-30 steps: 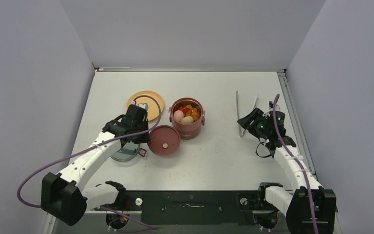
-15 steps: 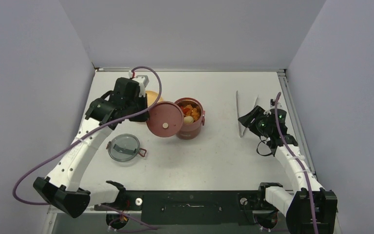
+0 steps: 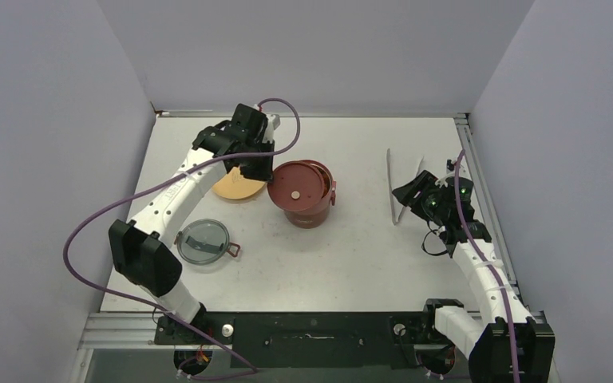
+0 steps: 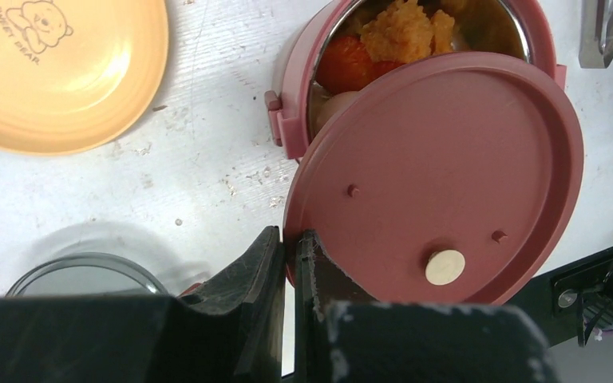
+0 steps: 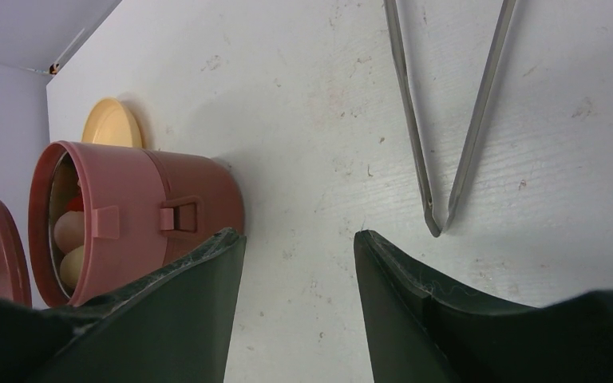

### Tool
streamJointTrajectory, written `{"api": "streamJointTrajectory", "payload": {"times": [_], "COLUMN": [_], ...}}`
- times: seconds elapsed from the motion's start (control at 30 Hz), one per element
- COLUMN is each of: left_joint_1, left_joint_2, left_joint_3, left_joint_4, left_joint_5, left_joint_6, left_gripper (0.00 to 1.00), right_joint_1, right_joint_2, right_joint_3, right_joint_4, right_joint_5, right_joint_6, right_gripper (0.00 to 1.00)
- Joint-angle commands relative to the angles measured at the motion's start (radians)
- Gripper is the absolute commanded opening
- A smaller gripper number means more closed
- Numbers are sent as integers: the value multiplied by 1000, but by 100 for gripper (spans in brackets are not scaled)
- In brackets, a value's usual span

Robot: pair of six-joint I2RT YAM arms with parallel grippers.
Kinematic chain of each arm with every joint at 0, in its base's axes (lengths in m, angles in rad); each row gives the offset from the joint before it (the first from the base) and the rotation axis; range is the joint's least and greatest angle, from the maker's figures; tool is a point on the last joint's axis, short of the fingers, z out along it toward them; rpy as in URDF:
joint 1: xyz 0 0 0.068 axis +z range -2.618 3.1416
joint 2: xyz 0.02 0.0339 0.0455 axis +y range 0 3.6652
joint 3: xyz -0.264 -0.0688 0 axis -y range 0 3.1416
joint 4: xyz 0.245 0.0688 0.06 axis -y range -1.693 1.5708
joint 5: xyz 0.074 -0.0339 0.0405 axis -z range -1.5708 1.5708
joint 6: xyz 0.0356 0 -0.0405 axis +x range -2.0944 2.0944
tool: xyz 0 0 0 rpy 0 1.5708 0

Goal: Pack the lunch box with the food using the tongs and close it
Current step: Pick up the box lid from the center of the board, then close the box lid on the packing box.

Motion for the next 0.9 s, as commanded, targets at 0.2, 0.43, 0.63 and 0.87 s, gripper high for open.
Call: {"api": "streamJointTrajectory", "payload": {"times": [0.2,0.43,0.63,0.87], "left_joint_1": [-31,-37,-40,-40], "left_joint_2": [104,182,194,209], "left_joint_3": [126,197,217,236], "left_joint_4": [52,52,38,18], "left_joint_5": [47,45,19,-14], "left_joint_6": [15,12,19,30], "left_gripper": [0,0,0,0], "right_joint_1": [-4,-4,-3,-4], "right_joint_2": [6,10,11,22], "right_joint_3": [16,3,-2,-12], "right_joint_4": [24,25,20,33], "right_joint_5": [8,-5,-4,-12], "right_joint_6": [-3,1,-10,-2], "right_gripper": [54,54,54,54]}}
